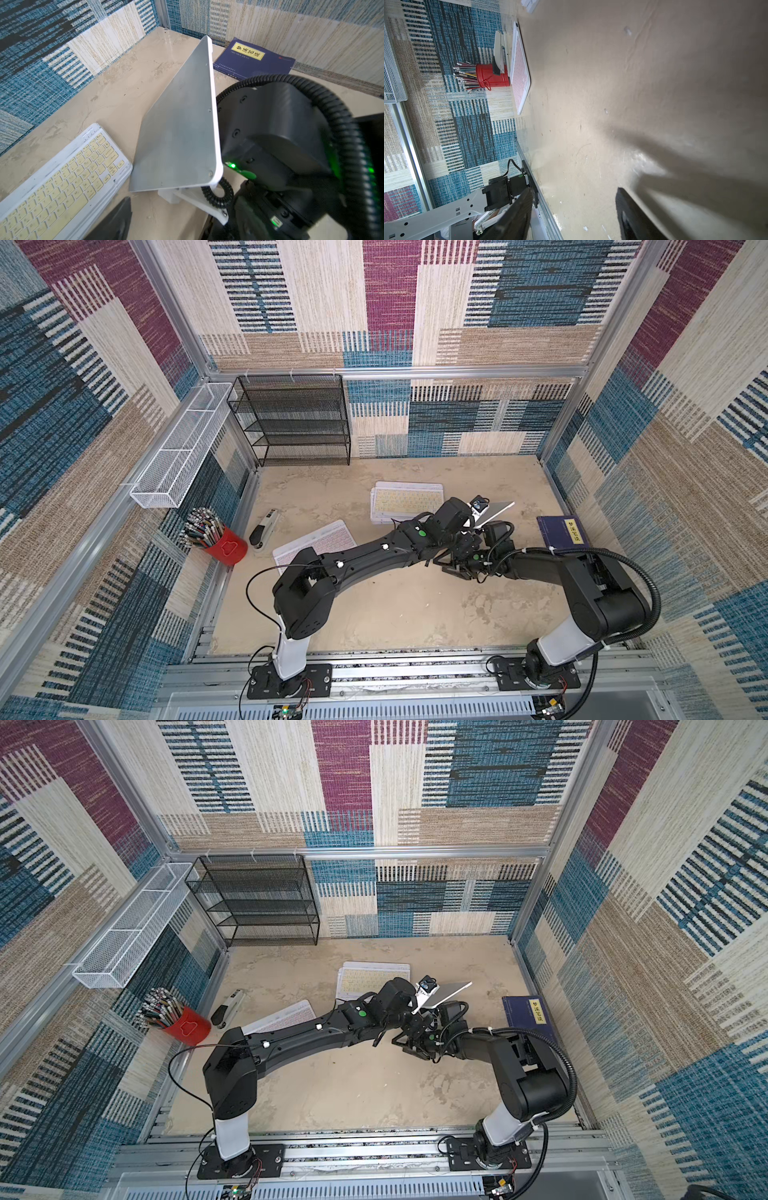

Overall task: Stack the numeric keypads
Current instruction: Pick up the numeric keypad from the center of the board.

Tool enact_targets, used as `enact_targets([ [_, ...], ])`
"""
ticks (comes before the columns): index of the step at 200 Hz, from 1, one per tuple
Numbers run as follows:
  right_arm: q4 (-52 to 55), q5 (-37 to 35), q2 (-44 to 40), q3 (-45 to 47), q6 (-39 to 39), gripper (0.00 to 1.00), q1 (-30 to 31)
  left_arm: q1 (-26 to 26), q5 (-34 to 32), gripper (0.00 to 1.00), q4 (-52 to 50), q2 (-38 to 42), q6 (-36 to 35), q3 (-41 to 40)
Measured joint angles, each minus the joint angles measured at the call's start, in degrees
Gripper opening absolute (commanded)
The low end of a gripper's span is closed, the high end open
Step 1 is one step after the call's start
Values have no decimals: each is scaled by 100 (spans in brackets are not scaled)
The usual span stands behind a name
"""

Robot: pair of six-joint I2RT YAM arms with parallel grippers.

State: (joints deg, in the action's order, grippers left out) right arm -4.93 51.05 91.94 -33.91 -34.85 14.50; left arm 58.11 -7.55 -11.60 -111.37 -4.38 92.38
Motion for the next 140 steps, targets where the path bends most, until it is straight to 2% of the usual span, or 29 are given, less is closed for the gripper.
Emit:
enact_targets([
  [20,-4,2,9,-4,0,66,0,9,-105,70,-31,-249,-92,262],
  [57,-13,2,7,-4,0,65,-11,0,-219,44,-157,-656,-181,658],
  [86,-26,2,-2,-4,0,65,-22,2,-275,28,-208,-822,-205,750],
  [131,-90,42,-2,11,0,65,-22,-33,-538,0,201,-833,-398,824],
  [140,-94,44,-2,11,0,65,-22,-46,-533,0,280,-817,-385,833],
])
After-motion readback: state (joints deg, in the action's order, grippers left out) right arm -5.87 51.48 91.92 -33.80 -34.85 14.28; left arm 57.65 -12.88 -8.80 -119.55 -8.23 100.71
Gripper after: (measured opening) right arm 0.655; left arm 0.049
